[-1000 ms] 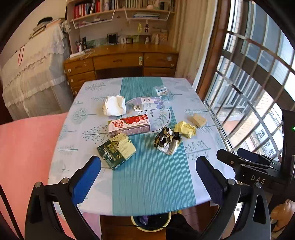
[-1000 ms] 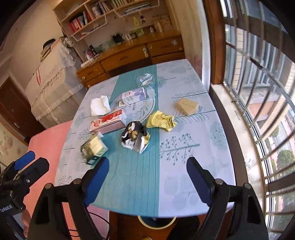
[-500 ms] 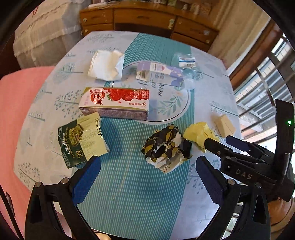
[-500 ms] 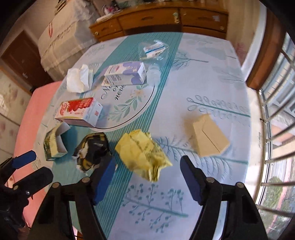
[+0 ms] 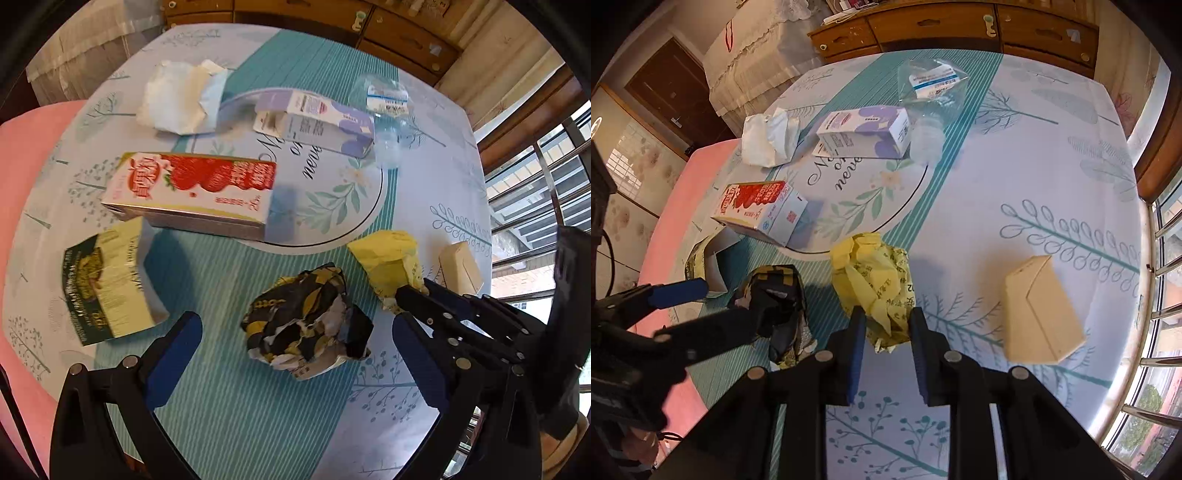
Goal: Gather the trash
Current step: 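Grasp the black-and-yellow wrapper with the left tool while the right tool grasps the yellow paper, then lift the wrapper and yellow paper and carry them down toward the bin, then open both tools over the bin to drop the wrapper and paper, then raise both tools back toward the table, then reach the right tool to the green Dubai Style box and grasp it, then lift the green box off the table with the right tool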
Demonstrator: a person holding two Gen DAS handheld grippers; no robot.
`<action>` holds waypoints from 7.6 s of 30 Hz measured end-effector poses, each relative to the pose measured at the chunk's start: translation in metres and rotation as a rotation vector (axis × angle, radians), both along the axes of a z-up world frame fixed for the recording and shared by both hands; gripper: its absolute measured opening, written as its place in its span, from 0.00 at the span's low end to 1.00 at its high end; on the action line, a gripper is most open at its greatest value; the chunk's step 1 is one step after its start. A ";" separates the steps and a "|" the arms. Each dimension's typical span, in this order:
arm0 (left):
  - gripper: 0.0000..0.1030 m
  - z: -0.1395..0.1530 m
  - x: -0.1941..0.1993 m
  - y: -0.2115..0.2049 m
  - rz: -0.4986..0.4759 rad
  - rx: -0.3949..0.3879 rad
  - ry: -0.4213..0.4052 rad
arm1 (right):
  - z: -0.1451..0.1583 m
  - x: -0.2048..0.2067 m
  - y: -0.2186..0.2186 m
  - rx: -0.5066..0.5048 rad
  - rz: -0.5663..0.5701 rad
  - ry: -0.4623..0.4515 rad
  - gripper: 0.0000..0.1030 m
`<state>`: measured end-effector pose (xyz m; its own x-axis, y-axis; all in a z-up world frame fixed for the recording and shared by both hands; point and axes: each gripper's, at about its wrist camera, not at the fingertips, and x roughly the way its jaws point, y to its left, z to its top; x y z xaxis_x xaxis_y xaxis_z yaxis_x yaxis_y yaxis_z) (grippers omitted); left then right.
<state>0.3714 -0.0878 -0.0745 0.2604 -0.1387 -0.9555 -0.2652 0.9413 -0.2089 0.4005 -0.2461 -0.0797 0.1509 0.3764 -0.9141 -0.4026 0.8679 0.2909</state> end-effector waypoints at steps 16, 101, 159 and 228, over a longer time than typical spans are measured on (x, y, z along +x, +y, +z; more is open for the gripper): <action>0.72 -0.046 0.001 -0.004 0.036 0.018 0.101 | 0.014 -0.006 -0.003 0.014 -0.005 -0.022 0.20; 0.89 -0.287 -0.287 0.100 -0.251 -0.061 0.028 | -0.285 -0.333 0.066 0.000 -0.696 0.310 0.39; 0.99 0.121 -0.322 0.180 -0.263 -0.060 -0.510 | 0.091 -0.308 0.137 -0.003 -0.480 0.012 0.71; 0.91 0.031 0.030 0.203 -0.778 -0.050 -0.168 | -0.006 -0.087 0.164 -0.178 -1.026 0.252 0.59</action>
